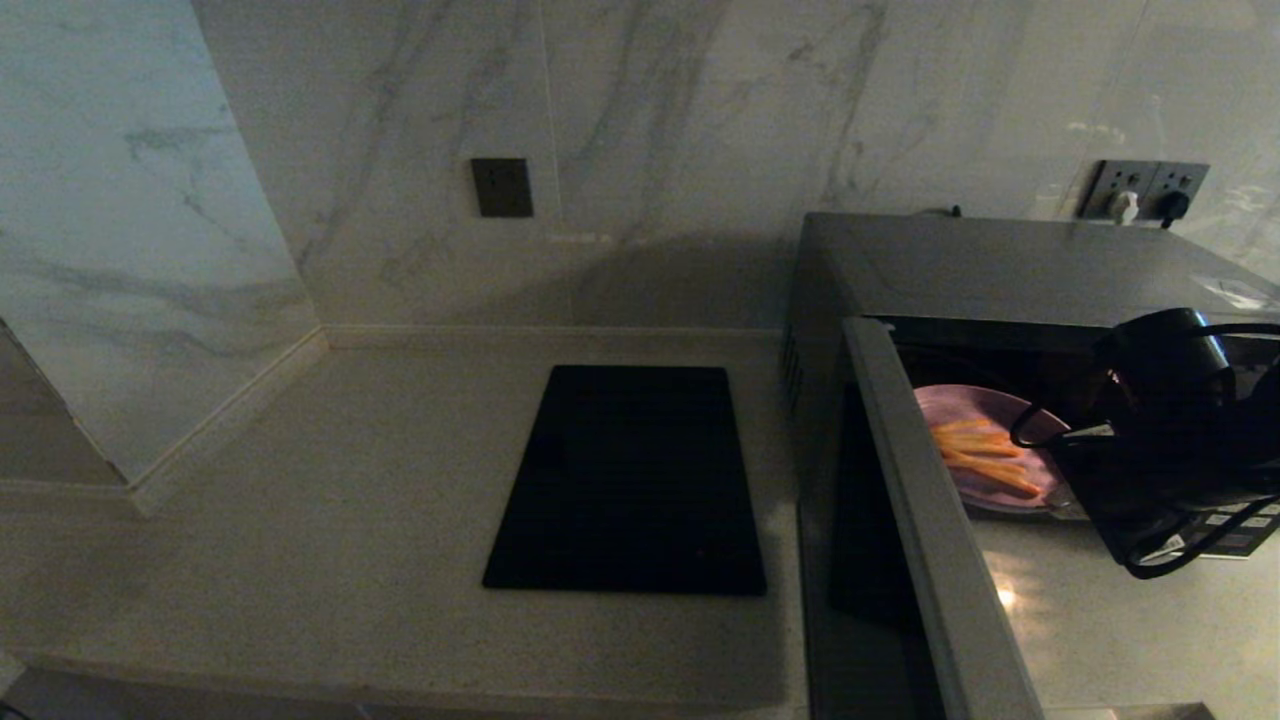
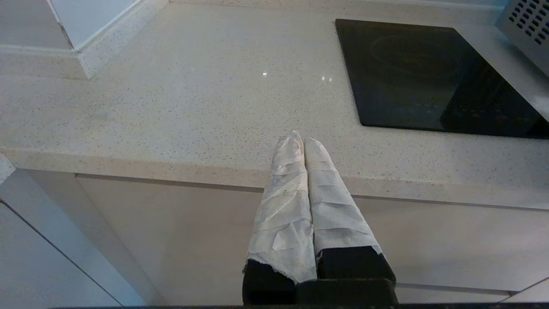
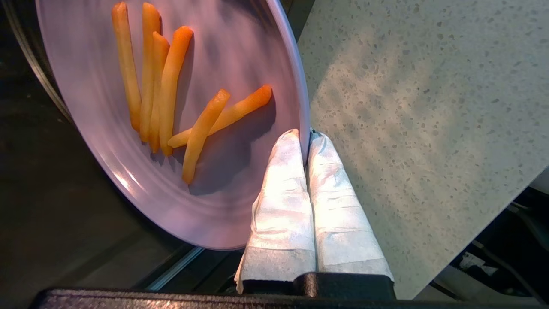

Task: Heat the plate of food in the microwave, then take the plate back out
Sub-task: Put the plate in the microwave oven

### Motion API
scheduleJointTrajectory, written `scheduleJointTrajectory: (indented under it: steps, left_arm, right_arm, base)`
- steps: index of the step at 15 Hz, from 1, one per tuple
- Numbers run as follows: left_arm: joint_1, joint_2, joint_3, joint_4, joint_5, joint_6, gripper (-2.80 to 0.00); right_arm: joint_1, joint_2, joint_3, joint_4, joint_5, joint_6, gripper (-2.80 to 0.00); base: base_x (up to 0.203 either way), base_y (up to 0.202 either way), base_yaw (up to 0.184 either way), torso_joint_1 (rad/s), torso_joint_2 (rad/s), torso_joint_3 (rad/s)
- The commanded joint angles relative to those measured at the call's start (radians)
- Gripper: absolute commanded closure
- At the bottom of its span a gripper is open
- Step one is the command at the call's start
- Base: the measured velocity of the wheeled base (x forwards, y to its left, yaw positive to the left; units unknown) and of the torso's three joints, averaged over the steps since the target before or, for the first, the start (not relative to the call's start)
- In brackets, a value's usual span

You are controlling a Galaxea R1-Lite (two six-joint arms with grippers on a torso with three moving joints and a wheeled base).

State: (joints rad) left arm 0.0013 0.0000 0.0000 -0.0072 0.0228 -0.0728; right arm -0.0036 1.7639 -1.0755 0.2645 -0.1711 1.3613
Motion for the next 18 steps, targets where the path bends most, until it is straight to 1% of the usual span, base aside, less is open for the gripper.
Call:
scheduleJointTrajectory:
  steps: [1,4,7,9,13,18]
  left_arm:
    - [0.0,0.001,0.0,0.0,0.0,-0.001,0.0]
    - [0.0,0.0,0.0,0.0,0.0,-0.001,0.0]
    - [0.0,0.0,0.0,0.0,0.0,-0.001,0.0]
    - [0.0,0.001,0.0,0.0,0.0,-0.001,0.0]
    - [0.0,0.001,0.0,0.0,0.0,-0.001,0.0]
    - [0.0,0.002,0.0,0.0,0.0,-0.001,0.0]
  right_arm:
    - [0.001,0.034,-0.018,0.002,0.001,0.007,0.0]
    - [0.001,0.067,-0.052,-0.002,0.002,0.002,0.0]
    - [0.001,0.083,-0.043,-0.053,0.002,-0.002,0.0]
    - [0.001,0.086,-0.046,-0.059,0.002,-0.021,0.0]
    - [0.0,0.127,-0.067,-0.06,0.002,-0.025,0.0]
    - [-0.001,0.128,-0.074,-0.062,0.001,-0.042,0.0]
  base:
    - [0.0,0.0,0.0,0.0,0.0,0.0]
    - [0.0,0.0,0.0,0.0,0.0,0.0]
    - [0.0,0.0,0.0,0.0,0.0,0.0]
    - [0.0,0.0,0.0,0.0,0.0,0.0]
    - [0.0,0.0,0.0,0.0,0.0,0.0]
    - [0.0,0.0,0.0,0.0,0.0,0.0]
